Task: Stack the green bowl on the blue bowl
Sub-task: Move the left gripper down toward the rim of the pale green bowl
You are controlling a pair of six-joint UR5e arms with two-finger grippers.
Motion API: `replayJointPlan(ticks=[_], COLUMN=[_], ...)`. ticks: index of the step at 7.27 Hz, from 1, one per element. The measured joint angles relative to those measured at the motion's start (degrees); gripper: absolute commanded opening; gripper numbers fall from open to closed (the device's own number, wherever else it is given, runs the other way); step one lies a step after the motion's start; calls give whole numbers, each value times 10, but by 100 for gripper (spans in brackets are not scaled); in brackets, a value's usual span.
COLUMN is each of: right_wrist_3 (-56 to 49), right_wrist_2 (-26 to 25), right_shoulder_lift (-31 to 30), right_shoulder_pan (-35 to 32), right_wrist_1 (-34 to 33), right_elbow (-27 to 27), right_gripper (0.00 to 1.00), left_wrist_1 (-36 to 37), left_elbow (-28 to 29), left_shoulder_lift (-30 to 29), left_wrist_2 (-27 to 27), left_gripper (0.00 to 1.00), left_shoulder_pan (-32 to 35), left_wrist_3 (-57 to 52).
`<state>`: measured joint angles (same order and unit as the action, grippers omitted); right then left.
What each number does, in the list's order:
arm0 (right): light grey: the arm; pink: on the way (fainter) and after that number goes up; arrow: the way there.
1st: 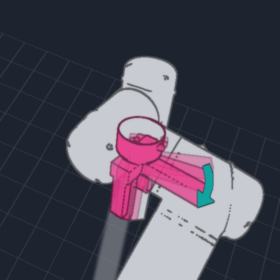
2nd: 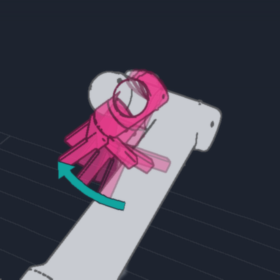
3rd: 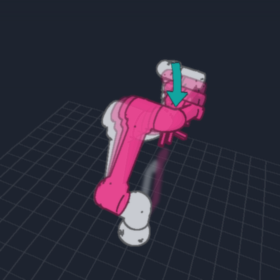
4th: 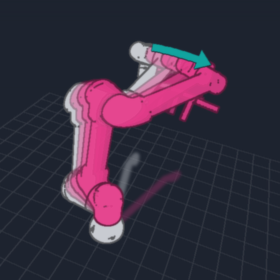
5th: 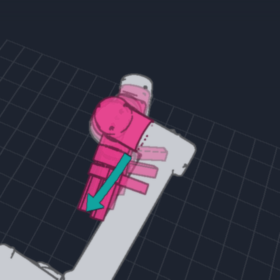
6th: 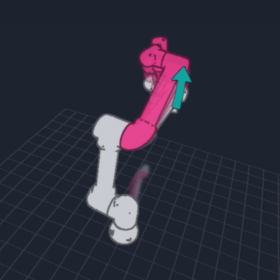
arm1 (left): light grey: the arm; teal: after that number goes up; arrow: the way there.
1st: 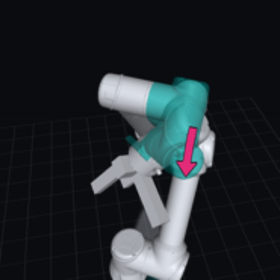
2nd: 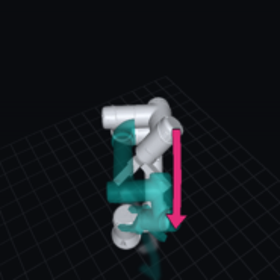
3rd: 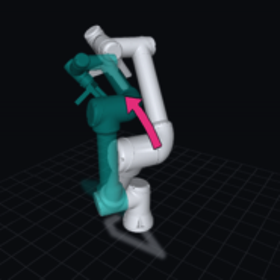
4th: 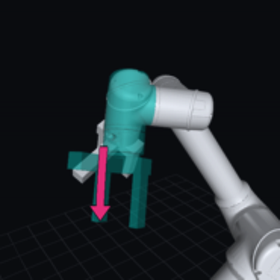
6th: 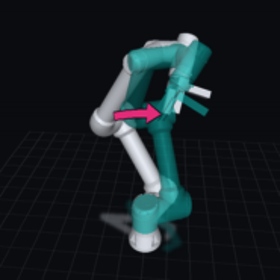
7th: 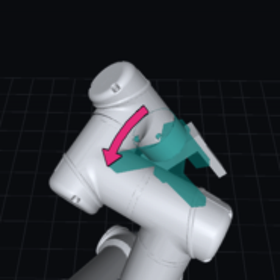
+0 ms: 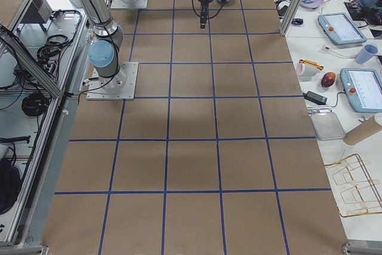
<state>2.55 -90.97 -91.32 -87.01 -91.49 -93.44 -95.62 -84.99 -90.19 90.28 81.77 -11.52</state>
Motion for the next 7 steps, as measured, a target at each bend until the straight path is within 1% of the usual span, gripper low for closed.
replayJointPlan(ticks=[1, 2, 5, 7], right_wrist_3=[0, 0, 0, 0], right_wrist_2=[0, 0, 0, 0], right_shoulder_lift=[0, 0, 0, 0], right_shoulder_pan=[0, 0, 0, 0], right_wrist_1=[0, 0, 0, 0], right_elbow=[0, 0, 0, 0], right_gripper=[100, 100, 100, 100], left_wrist_1=[8, 35, 142, 227], left_elbow=[-21, -54, -153, -216], left_shoulder_lift=[-2, -3, -9, -18], left_wrist_2=[-1, -3, -6, -7], left_gripper=[100, 100, 100, 100], left_shoulder_pan=[-40, -83, -192, -248], left_wrist_3=[-37, -81, -202, -266])
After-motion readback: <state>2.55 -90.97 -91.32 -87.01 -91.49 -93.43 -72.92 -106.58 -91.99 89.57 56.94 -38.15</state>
